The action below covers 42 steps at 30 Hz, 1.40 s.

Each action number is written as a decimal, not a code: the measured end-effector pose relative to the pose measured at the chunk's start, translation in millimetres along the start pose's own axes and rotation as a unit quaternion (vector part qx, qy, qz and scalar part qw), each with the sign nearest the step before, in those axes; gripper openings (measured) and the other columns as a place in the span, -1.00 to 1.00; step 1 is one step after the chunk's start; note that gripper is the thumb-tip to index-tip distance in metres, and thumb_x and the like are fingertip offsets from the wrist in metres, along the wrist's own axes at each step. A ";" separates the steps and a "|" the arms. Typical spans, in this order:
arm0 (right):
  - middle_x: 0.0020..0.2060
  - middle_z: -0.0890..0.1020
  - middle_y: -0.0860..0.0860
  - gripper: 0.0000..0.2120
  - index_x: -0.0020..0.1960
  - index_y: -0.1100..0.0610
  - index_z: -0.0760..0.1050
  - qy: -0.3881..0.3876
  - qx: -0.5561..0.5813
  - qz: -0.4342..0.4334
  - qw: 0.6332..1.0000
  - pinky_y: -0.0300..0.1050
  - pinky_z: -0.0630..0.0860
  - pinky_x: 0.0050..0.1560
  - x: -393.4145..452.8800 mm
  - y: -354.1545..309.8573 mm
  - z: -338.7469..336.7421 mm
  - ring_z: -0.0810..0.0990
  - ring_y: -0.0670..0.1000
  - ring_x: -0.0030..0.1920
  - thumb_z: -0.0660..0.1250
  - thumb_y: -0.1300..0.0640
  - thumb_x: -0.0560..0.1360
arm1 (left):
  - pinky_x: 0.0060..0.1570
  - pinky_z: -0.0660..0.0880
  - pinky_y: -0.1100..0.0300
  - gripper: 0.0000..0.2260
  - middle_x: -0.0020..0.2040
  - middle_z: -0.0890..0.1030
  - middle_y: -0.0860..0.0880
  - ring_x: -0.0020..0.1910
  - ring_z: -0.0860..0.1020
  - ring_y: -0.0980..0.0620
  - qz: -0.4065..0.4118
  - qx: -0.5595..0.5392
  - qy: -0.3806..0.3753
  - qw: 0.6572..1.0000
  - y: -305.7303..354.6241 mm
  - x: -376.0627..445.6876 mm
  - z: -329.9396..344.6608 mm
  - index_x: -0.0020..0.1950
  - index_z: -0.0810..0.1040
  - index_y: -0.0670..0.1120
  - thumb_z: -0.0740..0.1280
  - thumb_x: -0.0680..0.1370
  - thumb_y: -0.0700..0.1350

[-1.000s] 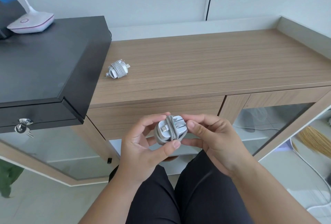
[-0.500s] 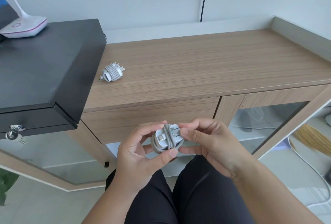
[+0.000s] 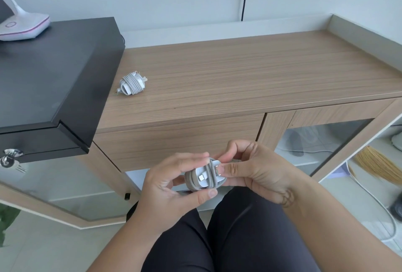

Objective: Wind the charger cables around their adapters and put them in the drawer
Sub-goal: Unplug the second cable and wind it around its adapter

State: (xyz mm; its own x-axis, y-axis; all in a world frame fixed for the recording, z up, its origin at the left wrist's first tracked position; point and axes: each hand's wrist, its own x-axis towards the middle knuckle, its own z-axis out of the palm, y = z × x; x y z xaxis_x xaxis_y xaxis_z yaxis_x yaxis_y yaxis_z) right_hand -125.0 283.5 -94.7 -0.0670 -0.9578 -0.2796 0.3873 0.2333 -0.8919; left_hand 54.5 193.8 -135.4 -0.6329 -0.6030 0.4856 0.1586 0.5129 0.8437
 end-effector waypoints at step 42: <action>0.16 0.61 0.03 -0.51 0.20 -0.03 0.54 0.041 -0.111 -0.241 0.963 -0.11 0.54 0.14 18.5 54.7 -12.7 0.56 0.05 0.20 0.48 0.35 0.37 | -0.18 0.62 0.16 -0.72 -0.01 0.70 0.05 -0.03 0.67 0.09 -0.316 -0.051 0.027 0.947 21.1 30.6 1.7 -0.36 0.45 -0.13 0.30 0.57 -0.25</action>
State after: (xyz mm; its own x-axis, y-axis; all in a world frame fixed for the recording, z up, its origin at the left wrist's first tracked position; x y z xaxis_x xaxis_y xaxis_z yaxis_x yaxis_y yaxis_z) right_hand -116.7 280.7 -153.2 -0.2652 -0.9495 0.1675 0.0872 -0.1967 -0.9766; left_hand 37.2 187.2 -103.1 -0.5874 -0.8012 -0.1143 -0.1648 -0.0199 0.9861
